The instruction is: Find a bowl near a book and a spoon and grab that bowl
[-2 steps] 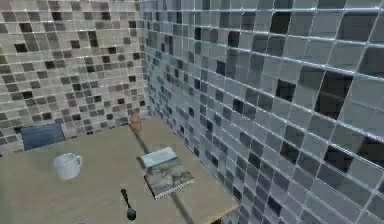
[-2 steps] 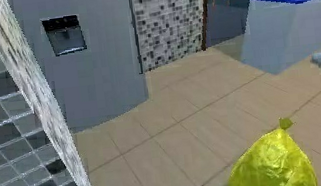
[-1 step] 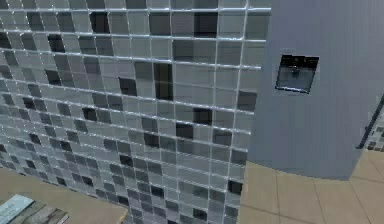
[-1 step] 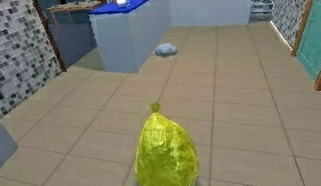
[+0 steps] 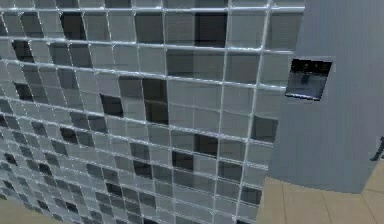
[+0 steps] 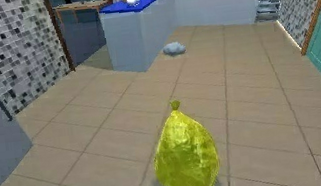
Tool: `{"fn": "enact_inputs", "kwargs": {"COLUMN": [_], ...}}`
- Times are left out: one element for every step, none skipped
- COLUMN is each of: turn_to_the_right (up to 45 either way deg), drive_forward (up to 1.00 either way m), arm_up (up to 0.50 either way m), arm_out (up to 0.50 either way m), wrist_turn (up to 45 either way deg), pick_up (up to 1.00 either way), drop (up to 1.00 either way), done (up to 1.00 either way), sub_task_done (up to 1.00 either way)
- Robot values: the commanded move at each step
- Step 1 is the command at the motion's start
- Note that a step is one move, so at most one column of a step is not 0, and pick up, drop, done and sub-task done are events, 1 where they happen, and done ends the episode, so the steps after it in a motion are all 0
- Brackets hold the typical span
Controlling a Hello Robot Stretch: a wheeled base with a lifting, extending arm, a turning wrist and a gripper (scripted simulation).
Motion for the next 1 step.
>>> {"fn": "enact_inputs", "kwargs": {"turn_to_the_right": [-45.0], "drive_forward": [0.00], "arm_up": [0.00], "arm_out": [0.00], "wrist_turn": [0.0], "pick_up": [0.00], "drop": [0.00], "done": [0.00], "sub_task_done": [0.00]}}
